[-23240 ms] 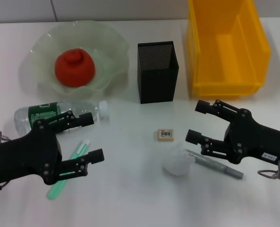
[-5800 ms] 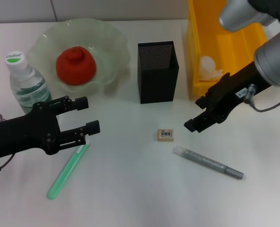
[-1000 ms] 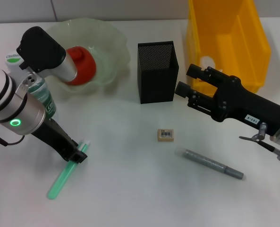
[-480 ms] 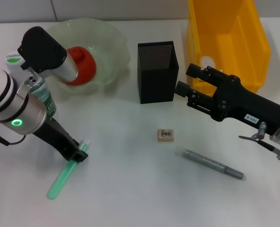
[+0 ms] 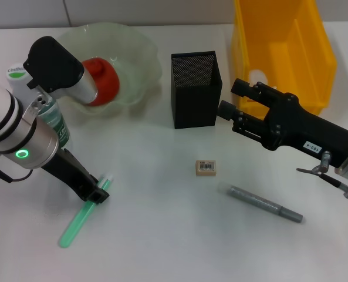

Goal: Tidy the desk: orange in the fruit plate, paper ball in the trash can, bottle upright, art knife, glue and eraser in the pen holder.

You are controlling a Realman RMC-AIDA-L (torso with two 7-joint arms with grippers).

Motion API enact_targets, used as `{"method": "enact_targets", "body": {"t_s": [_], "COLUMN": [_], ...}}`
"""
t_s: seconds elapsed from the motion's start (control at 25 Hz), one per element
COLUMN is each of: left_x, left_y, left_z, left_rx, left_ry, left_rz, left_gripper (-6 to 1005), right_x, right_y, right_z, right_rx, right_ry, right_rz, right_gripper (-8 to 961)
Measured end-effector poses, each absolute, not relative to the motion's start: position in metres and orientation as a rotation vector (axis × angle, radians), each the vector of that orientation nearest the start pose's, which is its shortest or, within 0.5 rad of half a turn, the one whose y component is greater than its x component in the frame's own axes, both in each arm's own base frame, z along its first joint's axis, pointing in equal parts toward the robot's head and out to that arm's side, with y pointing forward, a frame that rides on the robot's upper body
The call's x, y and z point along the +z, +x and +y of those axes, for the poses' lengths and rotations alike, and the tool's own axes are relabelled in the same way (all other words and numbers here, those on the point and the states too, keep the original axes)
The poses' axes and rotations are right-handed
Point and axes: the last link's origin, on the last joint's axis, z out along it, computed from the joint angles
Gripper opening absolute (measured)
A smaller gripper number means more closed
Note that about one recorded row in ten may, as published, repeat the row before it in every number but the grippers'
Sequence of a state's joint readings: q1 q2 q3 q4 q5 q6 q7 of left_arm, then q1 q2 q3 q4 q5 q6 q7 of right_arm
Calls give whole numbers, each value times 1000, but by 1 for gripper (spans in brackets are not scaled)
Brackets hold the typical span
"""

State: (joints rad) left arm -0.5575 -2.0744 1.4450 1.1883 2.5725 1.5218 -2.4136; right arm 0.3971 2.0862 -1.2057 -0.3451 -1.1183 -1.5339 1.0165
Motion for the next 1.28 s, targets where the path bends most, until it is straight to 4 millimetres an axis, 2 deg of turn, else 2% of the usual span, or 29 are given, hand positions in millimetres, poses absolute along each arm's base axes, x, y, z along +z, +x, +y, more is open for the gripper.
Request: {"method": "enact_targets", "body": {"t_s": [0.28,1.08,1.28], "left_x": [-27,-27,-26], "left_y": [-225,-224,-221], "left_z": [333,333,333], "left_rx": [644,642,633], "left_ry": [-2711,-2710,-2715], "left_rz": [-911,-895,-883], "left_gripper": [375,193,199], "right_x": [-39,-37,-37], "right_y": [252,251,251], "right_z": [289,290,290], "right_rx": [1255,1268,1270], "right_ry": [-2411,-2402,-2398], "right_rz": [599,594,594], "right_gripper": [687,686,686]}}
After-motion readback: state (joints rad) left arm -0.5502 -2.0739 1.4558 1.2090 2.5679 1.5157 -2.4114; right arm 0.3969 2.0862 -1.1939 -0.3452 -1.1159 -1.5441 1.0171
